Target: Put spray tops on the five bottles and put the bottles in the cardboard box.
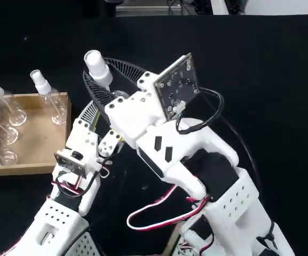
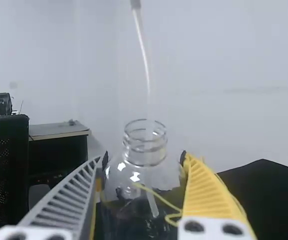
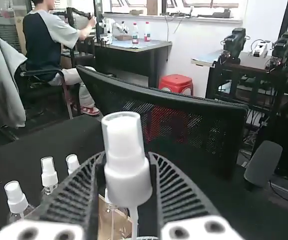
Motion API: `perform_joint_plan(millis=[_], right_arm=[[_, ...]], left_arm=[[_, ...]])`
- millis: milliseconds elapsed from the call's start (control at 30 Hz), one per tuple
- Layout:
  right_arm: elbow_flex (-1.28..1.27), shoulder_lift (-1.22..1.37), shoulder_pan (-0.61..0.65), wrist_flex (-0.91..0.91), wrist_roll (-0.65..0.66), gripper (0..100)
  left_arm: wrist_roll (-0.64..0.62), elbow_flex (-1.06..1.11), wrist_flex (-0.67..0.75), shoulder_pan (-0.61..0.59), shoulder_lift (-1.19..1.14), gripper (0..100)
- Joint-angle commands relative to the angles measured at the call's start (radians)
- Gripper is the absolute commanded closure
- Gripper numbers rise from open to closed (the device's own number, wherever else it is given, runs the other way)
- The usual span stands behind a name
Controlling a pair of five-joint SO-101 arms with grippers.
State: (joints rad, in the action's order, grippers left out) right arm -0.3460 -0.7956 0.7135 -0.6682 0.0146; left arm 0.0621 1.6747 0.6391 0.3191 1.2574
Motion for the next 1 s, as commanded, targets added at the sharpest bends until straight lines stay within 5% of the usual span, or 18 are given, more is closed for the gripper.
perform_joint_plan(millis=[0, 133, 400, 733, 967], right_arm=[[0.008, -0.025, 0.018, -0.034, 0.064, 86.7], [0.027, -0.041, 0.028, -0.087, 0.087, 76.2], [0.108, -0.206, 0.025, -0.195, 0.097, 82.2], [-0.058, -0.430, -0.336, -0.430, 0.097, 86.4], [-0.372, -0.519, -0.356, -0.390, 0.098, 86.1]], left_arm=[[-0.005, 0.028, 0.025, 0.012, 0.005, 97], [-0.005, 0.028, 0.025, 0.012, 0.005, 97], [-0.005, 0.028, 0.025, 0.012, 0.005, 97], [0.000, 0.028, 0.023, 0.019, 0.008, 97], [-0.006, 0.031, -0.198, -0.018, 0.071, 97]])
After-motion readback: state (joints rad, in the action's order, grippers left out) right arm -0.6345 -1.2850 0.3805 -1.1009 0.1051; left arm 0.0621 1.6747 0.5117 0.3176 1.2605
